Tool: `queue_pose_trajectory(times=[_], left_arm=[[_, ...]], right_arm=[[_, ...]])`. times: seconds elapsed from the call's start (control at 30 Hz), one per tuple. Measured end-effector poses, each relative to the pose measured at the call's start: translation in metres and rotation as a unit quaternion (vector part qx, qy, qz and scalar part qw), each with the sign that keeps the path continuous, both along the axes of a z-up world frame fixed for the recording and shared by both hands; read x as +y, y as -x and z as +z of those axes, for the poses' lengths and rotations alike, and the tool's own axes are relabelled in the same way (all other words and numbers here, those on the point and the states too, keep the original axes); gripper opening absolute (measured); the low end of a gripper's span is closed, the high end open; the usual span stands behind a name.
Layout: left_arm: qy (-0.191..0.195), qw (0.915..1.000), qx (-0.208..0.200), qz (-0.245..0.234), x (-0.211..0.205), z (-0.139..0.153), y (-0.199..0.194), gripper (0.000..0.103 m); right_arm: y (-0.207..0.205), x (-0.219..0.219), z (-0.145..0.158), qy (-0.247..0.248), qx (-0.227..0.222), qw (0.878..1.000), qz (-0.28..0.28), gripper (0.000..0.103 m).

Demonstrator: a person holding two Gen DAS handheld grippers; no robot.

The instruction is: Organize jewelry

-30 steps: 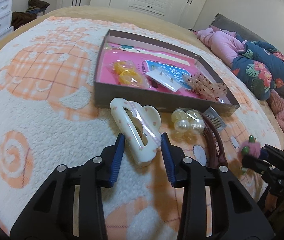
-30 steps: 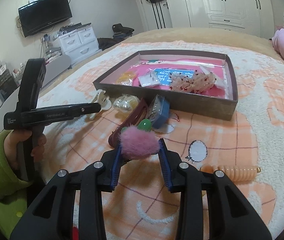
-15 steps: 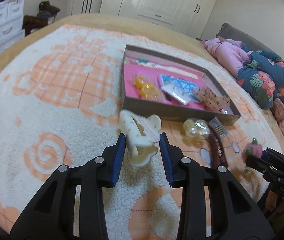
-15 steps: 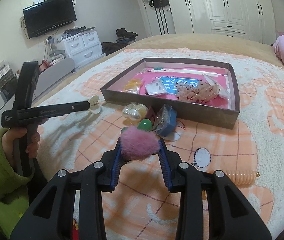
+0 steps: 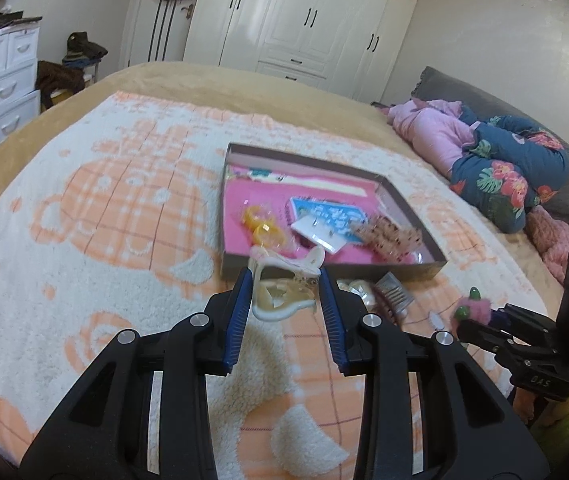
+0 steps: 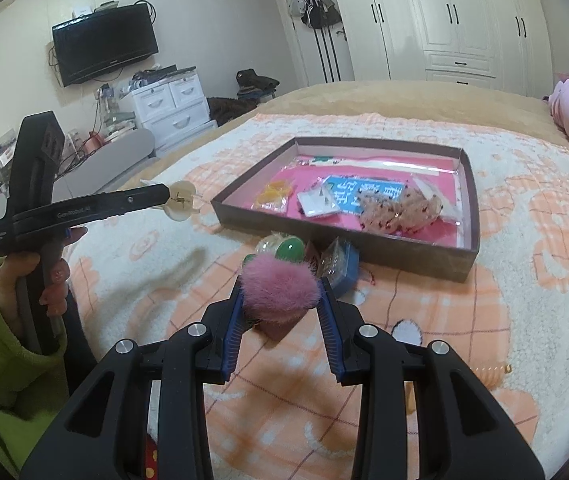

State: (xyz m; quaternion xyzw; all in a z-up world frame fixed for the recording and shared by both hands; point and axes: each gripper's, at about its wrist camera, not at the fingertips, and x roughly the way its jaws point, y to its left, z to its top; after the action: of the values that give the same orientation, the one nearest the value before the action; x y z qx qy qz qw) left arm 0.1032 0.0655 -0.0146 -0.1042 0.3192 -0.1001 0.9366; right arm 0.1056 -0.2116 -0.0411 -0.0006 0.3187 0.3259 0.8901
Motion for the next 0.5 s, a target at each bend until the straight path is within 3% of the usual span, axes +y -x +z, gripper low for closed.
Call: queue_pose_trajectory(times=[0.5], left_arm=[[-0.009,0.9986,-0.036,-0.037,-0.033,0.023,-0.042,0.026]], right_arm=[[-0.032,-0.012,0.022,-0.001,-0.035,0.999,-0.037,0.033]])
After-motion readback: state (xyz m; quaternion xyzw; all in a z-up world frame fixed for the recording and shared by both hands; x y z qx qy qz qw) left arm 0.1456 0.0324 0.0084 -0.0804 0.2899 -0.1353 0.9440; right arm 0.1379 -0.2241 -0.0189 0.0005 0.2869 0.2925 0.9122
